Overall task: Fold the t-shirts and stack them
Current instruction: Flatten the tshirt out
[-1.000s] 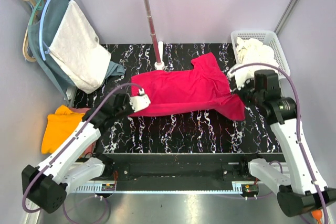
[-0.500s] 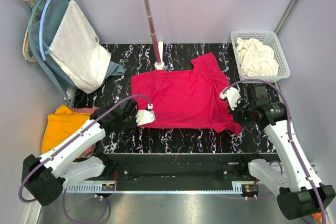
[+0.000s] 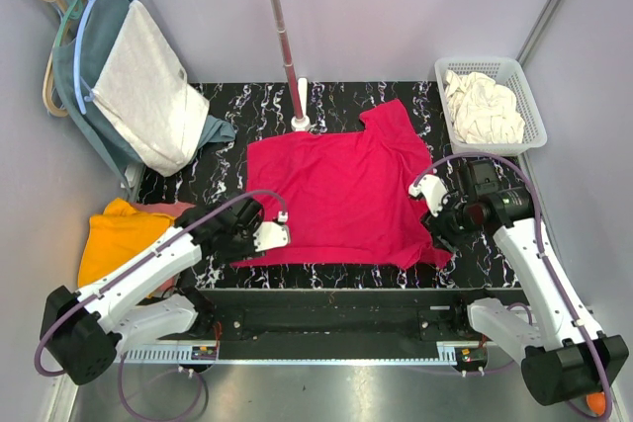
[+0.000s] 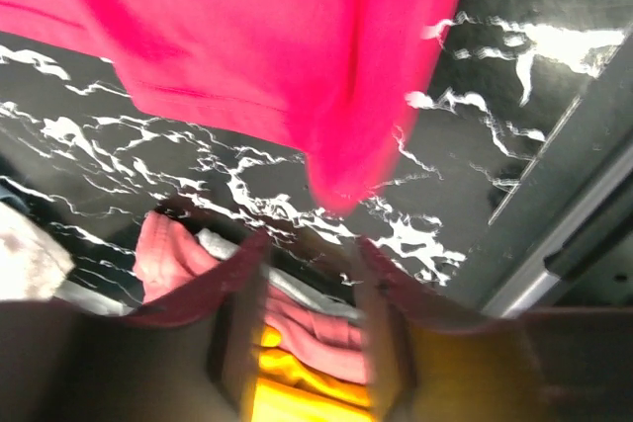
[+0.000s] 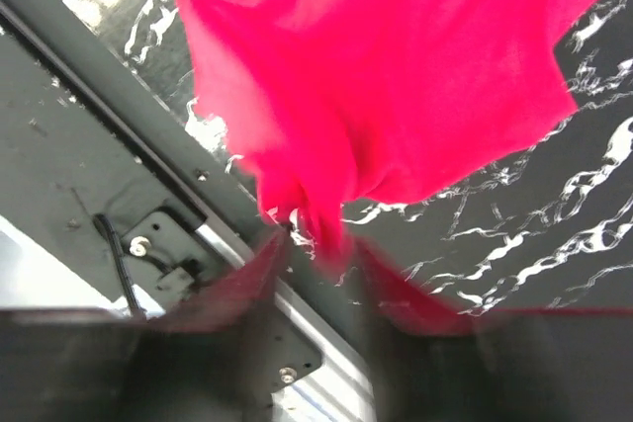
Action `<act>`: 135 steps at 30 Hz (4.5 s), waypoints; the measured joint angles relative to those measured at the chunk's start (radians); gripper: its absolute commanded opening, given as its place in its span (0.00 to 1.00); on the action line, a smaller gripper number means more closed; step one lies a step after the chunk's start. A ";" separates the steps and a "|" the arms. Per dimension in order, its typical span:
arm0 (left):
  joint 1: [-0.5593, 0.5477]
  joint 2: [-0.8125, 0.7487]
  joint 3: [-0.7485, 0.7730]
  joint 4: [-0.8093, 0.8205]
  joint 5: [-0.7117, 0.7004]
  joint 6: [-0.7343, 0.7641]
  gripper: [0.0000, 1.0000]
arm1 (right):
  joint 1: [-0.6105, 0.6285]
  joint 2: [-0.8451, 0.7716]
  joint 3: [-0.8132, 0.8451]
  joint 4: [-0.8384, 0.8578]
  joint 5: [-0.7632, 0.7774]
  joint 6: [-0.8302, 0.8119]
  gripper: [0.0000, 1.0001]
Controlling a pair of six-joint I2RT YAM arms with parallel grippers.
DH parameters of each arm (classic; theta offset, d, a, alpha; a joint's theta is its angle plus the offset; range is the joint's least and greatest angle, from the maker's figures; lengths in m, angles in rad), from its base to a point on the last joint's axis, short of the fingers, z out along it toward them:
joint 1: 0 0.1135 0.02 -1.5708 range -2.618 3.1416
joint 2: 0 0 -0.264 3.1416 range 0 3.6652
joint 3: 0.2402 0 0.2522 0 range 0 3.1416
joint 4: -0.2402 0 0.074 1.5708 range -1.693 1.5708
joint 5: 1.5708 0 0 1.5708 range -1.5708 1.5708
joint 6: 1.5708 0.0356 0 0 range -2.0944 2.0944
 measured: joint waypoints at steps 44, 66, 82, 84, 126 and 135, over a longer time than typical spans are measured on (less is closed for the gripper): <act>0.377 1.020 0.633 0.953 -0.116 -0.031 0.99 | -0.003 1.201 0.646 0.990 0.328 0.198 0.91; 0.395 1.115 0.652 0.991 -0.140 0.101 0.99 | -0.006 1.273 0.685 1.034 0.330 0.143 0.90; 0.406 1.158 0.674 1.056 -0.180 0.210 0.99 | -0.006 1.369 0.774 1.124 0.400 0.068 0.90; 0.412 1.171 0.691 1.058 -0.184 0.221 0.99 | -0.006 1.371 0.775 1.125 0.405 0.063 0.90; 0.375 0.719 0.419 0.981 -0.216 0.071 0.99 | -0.013 0.897 0.522 0.941 0.408 0.163 1.00; 0.131 0.352 0.140 0.775 -0.159 0.025 0.99 | -0.009 0.514 0.148 0.730 0.319 0.134 1.00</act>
